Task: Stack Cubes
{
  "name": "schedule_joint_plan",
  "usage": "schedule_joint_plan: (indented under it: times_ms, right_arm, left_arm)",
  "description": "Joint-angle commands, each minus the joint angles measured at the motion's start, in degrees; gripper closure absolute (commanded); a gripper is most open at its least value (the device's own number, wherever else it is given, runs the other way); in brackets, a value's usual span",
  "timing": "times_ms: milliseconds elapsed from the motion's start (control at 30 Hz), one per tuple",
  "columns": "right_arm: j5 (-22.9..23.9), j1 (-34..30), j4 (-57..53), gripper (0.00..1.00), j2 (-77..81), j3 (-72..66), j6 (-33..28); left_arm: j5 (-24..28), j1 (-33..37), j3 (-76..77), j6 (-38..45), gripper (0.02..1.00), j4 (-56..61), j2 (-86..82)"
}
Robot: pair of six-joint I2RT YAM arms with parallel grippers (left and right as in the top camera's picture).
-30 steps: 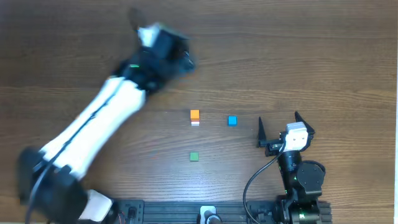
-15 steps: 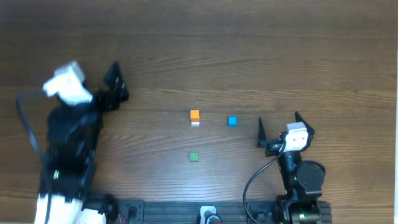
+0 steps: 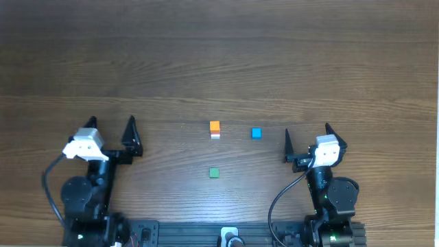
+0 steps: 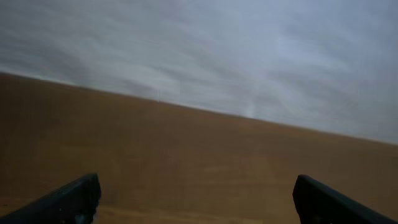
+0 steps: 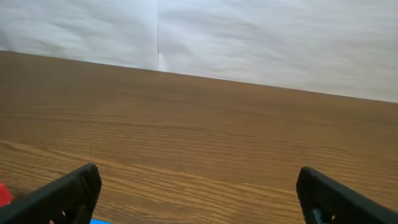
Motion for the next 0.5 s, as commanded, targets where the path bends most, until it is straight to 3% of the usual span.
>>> schedule_joint_plan:
  times_ms: [33, 367, 500]
  right_arm:
    - [-0.48, -0.33, 0.11, 0.009, -0.33, -0.48, -0.07]
    - [-0.48, -0.33, 0.11, 0.009, -0.33, -0.48, -0.07]
    - [-0.48, -0.33, 0.11, 0.007, -0.33, -0.48, -0.07]
  left_arm:
    - [2.12, 0.42, -5.46, 3.78, 0.027, 2.32, -4.98]
    - [2.86, 0.42, -8.0, 14.8, 0.023, 2.45, -6.82]
    - [2.14, 0.42, -8.0, 14.71, 0.02, -1.53, -7.23]
